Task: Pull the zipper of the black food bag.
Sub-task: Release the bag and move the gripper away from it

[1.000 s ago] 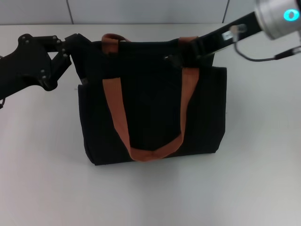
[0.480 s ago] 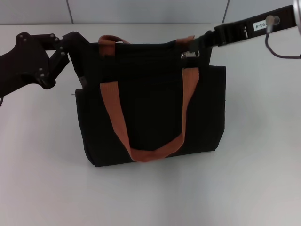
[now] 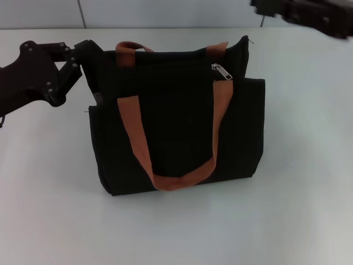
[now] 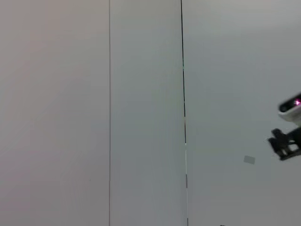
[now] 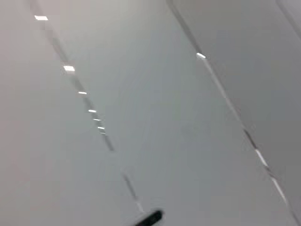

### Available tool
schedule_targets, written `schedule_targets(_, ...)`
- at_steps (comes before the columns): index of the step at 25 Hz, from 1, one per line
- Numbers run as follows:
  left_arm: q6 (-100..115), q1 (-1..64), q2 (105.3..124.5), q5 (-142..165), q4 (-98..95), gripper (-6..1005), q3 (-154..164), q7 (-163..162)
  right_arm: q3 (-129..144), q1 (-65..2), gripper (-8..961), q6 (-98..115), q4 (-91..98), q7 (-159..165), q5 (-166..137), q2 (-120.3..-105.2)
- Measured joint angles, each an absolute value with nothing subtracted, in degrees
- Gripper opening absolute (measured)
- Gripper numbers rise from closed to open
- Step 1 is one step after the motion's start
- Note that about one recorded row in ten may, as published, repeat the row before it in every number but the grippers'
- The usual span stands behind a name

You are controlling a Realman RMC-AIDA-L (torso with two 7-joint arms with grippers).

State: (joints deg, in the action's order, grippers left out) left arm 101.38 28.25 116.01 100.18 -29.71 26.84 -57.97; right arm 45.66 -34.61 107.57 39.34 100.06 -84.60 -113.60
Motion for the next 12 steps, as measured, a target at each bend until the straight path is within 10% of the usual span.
schedule_targets(6, 101.2, 28.1, 115.94, 100.8, -29.7, 59, 27.0, -59.1, 46.6, -31.2, 472, 112.2, 31.6, 77.7, -87.3, -113.81)
schedule_targets(12, 100.8, 27.9, 115.20, 102.7, -29.7, 60, 27.1, -62.7, 47.0, -25.9, 639, 109.9, 28.8, 56.8, -99.0, -117.46)
